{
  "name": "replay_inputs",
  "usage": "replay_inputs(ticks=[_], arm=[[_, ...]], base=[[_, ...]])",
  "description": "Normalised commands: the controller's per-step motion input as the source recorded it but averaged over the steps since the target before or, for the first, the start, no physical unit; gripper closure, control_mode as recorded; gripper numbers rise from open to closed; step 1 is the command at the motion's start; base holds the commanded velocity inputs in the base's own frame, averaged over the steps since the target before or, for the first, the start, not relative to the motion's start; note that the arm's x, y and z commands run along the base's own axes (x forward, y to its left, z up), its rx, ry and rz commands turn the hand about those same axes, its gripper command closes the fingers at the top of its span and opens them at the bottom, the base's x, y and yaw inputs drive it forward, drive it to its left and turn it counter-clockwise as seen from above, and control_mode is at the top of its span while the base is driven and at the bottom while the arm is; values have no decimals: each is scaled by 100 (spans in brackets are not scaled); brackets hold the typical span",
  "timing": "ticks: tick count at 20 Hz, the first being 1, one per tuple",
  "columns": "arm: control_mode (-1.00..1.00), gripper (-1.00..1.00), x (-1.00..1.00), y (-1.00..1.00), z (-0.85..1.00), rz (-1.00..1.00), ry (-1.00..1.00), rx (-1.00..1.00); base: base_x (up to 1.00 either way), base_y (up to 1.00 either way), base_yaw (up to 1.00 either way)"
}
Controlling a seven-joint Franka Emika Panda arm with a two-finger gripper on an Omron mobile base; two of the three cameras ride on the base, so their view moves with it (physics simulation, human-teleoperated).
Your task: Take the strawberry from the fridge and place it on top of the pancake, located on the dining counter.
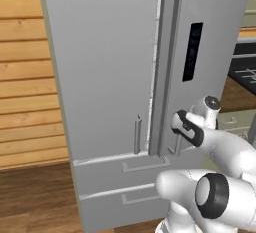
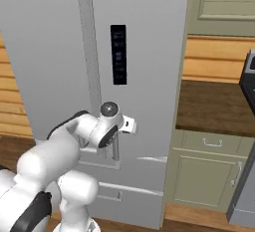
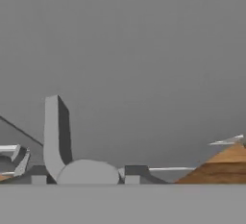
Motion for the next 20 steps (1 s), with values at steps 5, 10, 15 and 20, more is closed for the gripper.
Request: replay_inputs(ticks=[5, 10, 15, 20], arm=[[-100, 100, -100, -100, -40, 0, 8, 15], [-100, 100, -60, -100, -15, 3, -1, 20], [-100, -100, -2, -34, 9, 6, 0, 6], [-100, -100, -66, -27, 65, 0, -7, 0]], base=[[0, 0, 0], [0, 0, 0], [0, 0, 0], [0, 0, 0]])
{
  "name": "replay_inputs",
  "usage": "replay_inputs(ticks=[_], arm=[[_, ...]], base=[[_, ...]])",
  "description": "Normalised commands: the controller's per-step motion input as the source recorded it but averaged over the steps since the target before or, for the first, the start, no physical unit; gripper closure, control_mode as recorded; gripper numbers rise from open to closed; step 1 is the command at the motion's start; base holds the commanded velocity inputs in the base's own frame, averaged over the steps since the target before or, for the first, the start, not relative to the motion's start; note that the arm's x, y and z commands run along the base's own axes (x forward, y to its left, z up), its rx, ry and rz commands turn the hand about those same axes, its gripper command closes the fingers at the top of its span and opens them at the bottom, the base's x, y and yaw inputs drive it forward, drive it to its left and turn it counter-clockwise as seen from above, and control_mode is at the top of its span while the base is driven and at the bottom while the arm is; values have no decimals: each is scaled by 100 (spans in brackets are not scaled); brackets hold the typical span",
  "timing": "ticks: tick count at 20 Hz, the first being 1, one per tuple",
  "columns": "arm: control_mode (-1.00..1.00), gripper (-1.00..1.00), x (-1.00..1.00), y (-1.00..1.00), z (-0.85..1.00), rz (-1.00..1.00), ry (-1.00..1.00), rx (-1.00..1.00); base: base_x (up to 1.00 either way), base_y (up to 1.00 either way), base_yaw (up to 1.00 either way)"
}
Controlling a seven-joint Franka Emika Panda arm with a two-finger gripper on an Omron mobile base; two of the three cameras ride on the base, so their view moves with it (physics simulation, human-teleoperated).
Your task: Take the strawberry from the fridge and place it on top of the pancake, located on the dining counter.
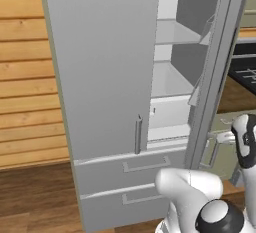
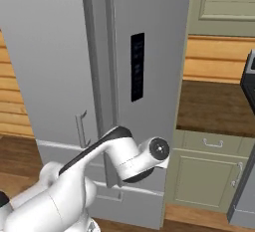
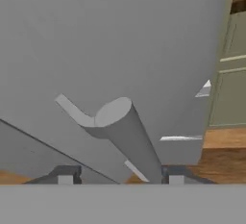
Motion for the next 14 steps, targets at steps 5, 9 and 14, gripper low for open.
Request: replay_inputs(ticks=[5, 9, 14], arm=[[-100, -100, -95, 0, 98, -1, -2, -3], [-100, -100, -98, 40, 100, 0, -1, -17], [-100, -100, -54, 92, 100, 0, 6, -40]], base=[[0, 0, 0], [0, 0, 0], [0, 0, 0]])
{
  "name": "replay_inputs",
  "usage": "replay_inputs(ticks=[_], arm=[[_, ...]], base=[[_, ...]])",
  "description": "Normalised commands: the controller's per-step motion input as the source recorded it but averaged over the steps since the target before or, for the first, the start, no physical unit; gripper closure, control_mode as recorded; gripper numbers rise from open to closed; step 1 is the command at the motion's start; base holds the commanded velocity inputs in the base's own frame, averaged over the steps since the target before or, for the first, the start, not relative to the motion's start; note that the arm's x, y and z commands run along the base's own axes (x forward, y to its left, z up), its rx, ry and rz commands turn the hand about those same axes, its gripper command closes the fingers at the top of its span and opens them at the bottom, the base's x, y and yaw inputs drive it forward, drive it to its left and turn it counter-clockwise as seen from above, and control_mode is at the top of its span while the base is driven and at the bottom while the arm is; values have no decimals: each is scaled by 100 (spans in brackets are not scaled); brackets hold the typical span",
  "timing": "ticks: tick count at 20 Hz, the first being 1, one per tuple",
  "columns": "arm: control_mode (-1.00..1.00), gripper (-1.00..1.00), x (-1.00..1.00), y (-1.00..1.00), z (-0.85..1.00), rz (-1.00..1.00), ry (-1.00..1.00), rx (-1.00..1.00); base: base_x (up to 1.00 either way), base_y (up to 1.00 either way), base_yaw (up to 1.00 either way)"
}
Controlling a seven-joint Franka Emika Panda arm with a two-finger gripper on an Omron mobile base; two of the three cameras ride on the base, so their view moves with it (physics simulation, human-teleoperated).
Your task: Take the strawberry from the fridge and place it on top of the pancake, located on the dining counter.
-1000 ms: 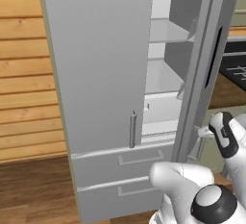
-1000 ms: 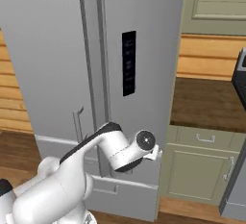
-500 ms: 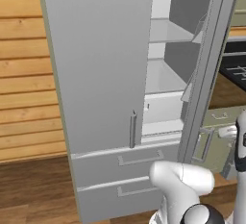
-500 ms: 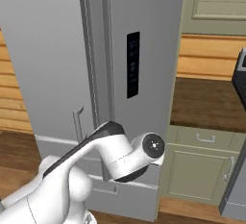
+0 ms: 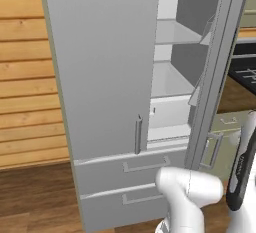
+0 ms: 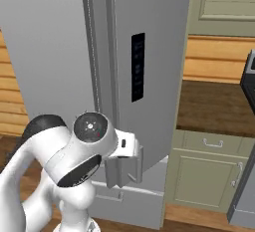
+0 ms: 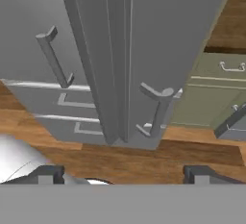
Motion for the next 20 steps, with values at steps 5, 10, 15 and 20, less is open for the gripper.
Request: replay_inputs(ticks=[5, 10, 15, 20], arm=[[-100, -100, -26, 93, 100, 0, 17, -50], [-100, -100, -13, 98, 97, 0, 17, -65], [-100, -100, 7, 94, 84, -3, 31, -74], [-100, -100, 85, -2, 20, -7, 38, -44]], base=[[0, 0, 0], [0, 0, 0], [0, 0, 0], [0, 0, 0]])
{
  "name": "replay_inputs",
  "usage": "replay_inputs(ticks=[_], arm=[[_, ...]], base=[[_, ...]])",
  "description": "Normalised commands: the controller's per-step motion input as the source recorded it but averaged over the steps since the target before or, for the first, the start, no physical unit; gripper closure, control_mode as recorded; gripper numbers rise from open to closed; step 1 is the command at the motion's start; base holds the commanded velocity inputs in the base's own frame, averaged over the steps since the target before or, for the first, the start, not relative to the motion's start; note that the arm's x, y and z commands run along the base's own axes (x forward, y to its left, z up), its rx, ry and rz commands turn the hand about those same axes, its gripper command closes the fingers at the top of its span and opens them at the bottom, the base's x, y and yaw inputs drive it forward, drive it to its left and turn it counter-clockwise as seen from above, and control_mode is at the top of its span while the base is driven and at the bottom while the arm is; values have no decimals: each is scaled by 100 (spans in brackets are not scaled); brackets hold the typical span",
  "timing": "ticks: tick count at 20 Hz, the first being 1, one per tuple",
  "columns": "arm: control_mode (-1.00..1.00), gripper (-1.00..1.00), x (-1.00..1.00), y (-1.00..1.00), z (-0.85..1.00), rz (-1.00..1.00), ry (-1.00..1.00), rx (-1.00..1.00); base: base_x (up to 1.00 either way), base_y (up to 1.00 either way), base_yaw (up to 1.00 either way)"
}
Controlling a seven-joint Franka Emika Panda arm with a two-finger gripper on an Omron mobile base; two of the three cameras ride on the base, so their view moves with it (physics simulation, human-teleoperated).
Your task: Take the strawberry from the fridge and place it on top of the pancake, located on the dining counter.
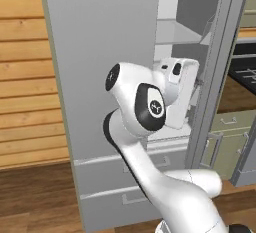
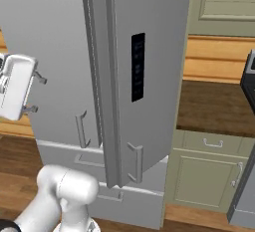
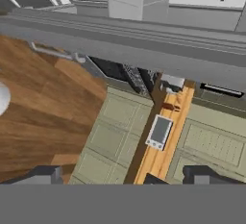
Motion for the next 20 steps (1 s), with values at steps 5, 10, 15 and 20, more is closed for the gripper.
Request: replay_inputs(ticks=[5, 10, 15, 20], arm=[[-100, -100, 92, -69, -4, -2, 2, 0], [-100, -100, 83, -56, -6, 0, 6, -4], [-100, -100, 39, -58, -3, -1, 5, -5], [-100, -100, 14, -47, 0, -2, 8, -5]], base=[[0, 0, 0], [0, 0, 0], [0, 0, 0], [0, 0, 0]])
